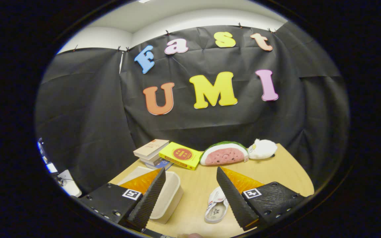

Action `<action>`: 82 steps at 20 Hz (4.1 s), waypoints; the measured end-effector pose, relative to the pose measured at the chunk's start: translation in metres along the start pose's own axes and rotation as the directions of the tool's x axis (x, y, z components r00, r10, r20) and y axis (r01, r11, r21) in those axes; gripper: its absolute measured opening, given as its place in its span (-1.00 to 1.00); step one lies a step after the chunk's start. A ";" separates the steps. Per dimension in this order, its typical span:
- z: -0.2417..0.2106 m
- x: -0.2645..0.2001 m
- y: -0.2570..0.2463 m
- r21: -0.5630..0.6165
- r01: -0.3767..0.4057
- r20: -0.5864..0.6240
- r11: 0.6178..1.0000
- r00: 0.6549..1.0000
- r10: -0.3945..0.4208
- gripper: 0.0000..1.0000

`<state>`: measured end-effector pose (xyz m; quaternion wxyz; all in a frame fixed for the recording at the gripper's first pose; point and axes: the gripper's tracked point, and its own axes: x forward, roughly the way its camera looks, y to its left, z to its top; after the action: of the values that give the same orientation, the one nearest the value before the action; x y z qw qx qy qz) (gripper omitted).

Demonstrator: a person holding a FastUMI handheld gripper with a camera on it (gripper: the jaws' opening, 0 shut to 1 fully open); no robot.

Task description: Open the storage box then place both shoes into the box .Put the left shoe in first, then the right shoe, with the right side of both shoes facing outward in a uniform manner.

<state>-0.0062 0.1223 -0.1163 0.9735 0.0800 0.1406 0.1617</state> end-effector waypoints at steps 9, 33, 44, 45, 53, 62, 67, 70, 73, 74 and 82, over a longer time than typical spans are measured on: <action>-0.106 0.037 0.046 0.072 -0.126 -0.216 0.989 0.966 0.139 0.91; -0.165 0.080 0.085 0.534 -0.124 -0.362 0.837 0.861 0.358 0.87; -0.151 0.067 0.070 0.613 -0.046 -0.382 0.789 0.857 0.346 0.28; -0.153 0.067 0.072 0.617 -0.040 -0.390 0.786 0.852 0.349 0.21; -0.122 0.053 0.085 0.586 -0.116 -0.361 0.802 0.849 0.387 -0.01; -0.080 0.047 0.097 0.562 -0.122 -0.348 0.818 0.863 0.367 -1.00; -0.028 0.031 0.141 0.579 -0.223 -0.275 0.784 0.852 0.445 -1.00; -0.006 0.028 0.182 0.519 -0.287 -0.272 0.805 0.838 0.474 -1.00; 0.008 0.031 0.227 0.404 -0.361 -0.283 0.841 0.825 0.490 -1.00; 0.011 0.034 0.239 0.358 -0.379 -0.286 0.854 0.826 0.486 -1.00; 0.026 0.069 0.319 0.127 -0.454 -0.313 0.882 0.825 0.470 -0.72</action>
<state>-0.0286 0.4415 -0.0444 0.8648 0.1060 0.2841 0.4002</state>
